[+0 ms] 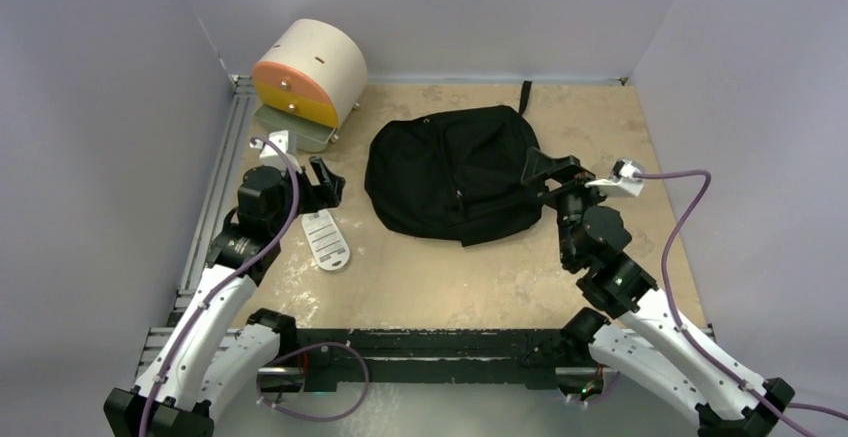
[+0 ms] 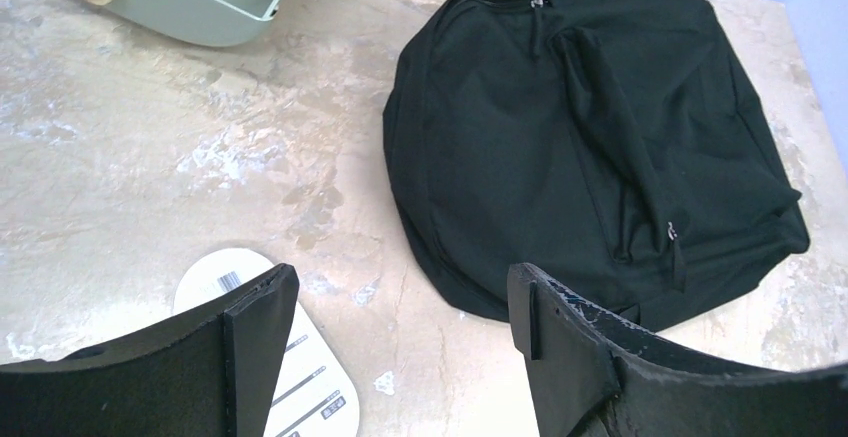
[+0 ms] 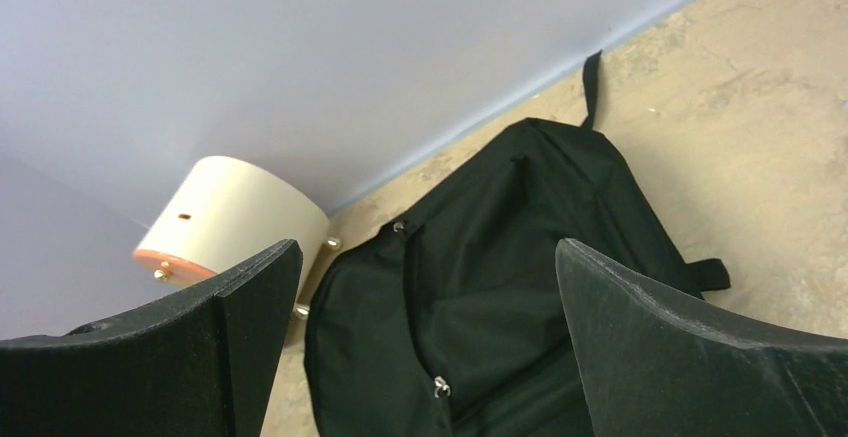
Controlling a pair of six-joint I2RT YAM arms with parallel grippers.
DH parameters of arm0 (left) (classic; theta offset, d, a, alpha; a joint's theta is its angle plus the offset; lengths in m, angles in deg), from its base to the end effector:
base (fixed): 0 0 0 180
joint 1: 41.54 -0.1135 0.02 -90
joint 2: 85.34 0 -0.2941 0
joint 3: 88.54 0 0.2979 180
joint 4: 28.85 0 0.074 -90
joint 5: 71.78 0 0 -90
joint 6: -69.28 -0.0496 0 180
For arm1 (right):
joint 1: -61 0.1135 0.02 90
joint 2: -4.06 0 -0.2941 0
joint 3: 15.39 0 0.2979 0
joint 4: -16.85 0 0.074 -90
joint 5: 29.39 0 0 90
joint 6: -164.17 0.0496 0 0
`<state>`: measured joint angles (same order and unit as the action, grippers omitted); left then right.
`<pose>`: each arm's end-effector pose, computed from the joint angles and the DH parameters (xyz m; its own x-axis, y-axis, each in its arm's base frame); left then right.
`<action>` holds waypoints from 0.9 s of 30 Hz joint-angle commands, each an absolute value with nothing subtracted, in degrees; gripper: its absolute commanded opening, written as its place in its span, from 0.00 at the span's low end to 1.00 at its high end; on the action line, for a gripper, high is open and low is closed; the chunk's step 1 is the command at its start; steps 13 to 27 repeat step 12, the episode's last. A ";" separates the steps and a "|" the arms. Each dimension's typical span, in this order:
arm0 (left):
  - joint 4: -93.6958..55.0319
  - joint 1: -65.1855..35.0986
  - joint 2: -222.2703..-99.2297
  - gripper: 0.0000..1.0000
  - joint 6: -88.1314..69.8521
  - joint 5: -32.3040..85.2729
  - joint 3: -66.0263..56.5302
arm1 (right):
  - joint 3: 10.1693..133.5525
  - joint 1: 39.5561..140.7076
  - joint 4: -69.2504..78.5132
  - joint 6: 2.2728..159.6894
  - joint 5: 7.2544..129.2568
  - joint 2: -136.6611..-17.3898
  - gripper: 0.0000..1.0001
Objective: Pack the student bag
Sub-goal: Reset both arms
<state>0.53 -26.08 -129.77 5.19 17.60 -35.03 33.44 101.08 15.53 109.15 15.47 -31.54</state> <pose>0.2122 -0.0581 0.3235 -0.4130 -0.3391 -0.8453 0.0848 0.9097 -0.4064 0.1585 0.0874 0.3754 0.1733 0.6743 -0.7179 -0.0278 0.7319 0.6808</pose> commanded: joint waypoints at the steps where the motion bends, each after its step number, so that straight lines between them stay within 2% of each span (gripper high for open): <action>1: -0.11 -26.05 -129.11 0.76 5.05 14.95 -34.05 | 32.66 101.02 18.79 108.16 11.96 -31.17 0.99; 27: -0.58 -26.07 -128.05 0.77 5.31 14.94 -34.46 | 32.01 101.04 19.00 108.99 11.68 -33.13 0.99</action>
